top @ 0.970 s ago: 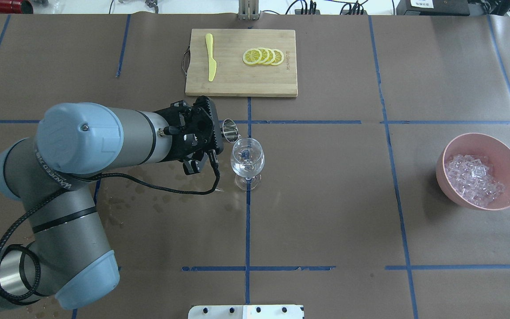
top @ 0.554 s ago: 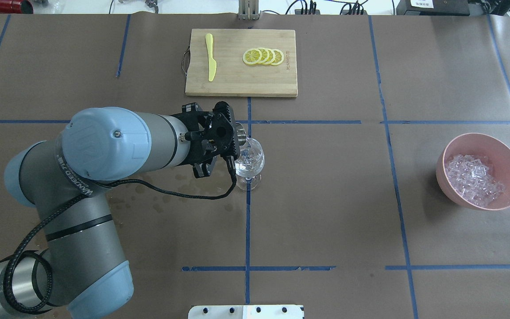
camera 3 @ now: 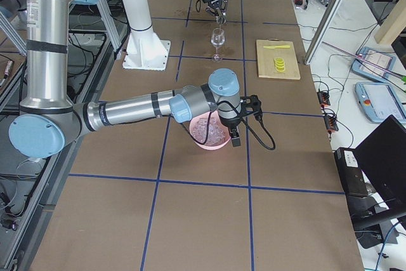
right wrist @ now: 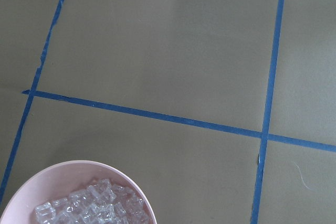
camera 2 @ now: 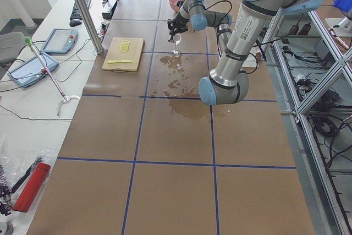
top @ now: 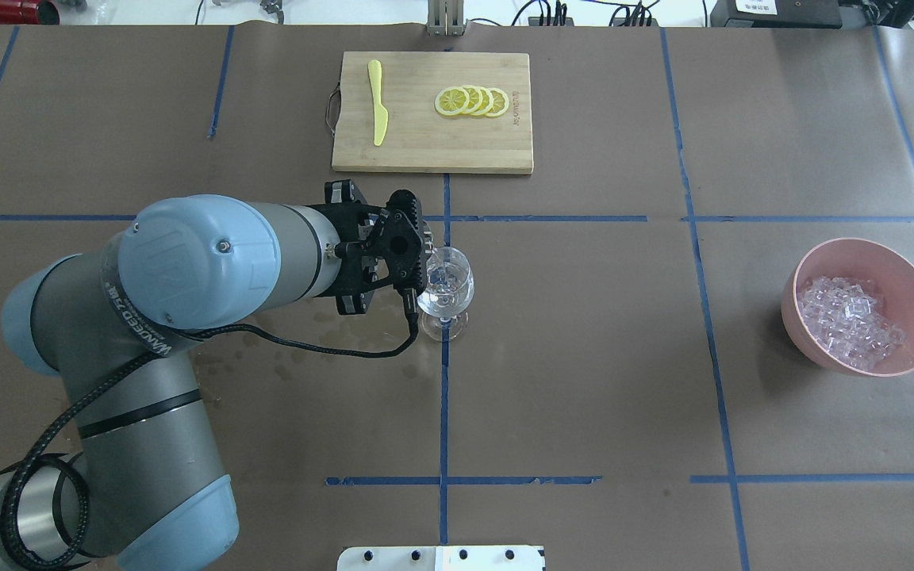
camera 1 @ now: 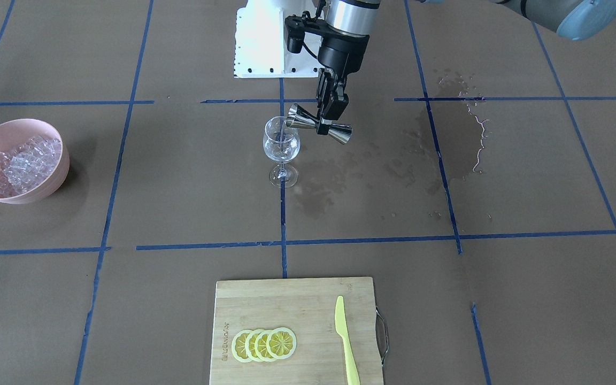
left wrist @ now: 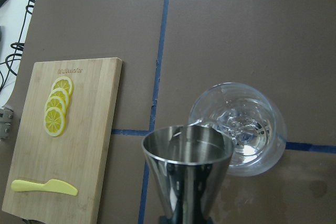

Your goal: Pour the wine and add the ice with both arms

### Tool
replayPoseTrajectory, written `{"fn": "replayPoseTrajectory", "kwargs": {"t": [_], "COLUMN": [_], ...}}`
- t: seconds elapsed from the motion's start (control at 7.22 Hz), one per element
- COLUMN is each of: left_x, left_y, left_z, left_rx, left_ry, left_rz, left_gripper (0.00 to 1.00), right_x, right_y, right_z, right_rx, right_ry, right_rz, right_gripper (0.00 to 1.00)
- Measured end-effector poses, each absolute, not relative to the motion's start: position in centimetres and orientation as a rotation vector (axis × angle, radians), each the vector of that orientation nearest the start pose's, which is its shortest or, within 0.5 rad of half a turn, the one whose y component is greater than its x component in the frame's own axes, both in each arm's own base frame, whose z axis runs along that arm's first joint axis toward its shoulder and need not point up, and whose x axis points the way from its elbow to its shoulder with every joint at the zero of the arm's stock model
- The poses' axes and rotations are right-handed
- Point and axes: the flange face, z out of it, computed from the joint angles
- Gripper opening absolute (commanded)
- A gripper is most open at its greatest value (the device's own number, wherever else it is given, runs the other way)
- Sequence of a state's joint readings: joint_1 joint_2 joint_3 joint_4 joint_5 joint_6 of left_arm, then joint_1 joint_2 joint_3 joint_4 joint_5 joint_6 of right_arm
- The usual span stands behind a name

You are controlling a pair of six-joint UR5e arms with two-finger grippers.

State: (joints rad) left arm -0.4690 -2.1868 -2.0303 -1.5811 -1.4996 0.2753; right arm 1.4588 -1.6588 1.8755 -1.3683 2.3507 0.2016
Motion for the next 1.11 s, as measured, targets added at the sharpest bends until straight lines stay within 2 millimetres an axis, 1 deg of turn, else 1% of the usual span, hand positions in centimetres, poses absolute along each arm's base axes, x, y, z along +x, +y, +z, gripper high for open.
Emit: {"fn": "replayPoseTrajectory", "kwargs": {"t": [0.14, 0.42, 0.83, 1.11], "left_x": [44.2, 45.1, 45.5, 46.1], "left_y": [-37.5, -36.2, -35.9, -35.2], "left_z": [12.0, 12.0, 11.8, 10.6], "left_rx": [1.095, 1.089, 1.097, 1.086], "left_ry": [0.379, 0.329, 0.207, 0.153], "left_rz": [1.204, 1.222, 1.26, 1.275], "left_gripper": [0.0, 0.0, 0.0, 0.0], "right_x": [1.1, 1.1, 1.1, 1.1], "right_y": [-47.0, -47.0, -47.1, -47.1], "right_z": [52.7, 52.9, 52.9, 53.1], "right_rx": [0.27, 0.266, 0.265, 0.261], "right_ry": [-0.82, -0.819, -0.82, -0.819], "right_rz": [-0.078, -0.077, -0.075, -0.073], "right_gripper": [1.0, 1.0, 1.0, 1.0]}}
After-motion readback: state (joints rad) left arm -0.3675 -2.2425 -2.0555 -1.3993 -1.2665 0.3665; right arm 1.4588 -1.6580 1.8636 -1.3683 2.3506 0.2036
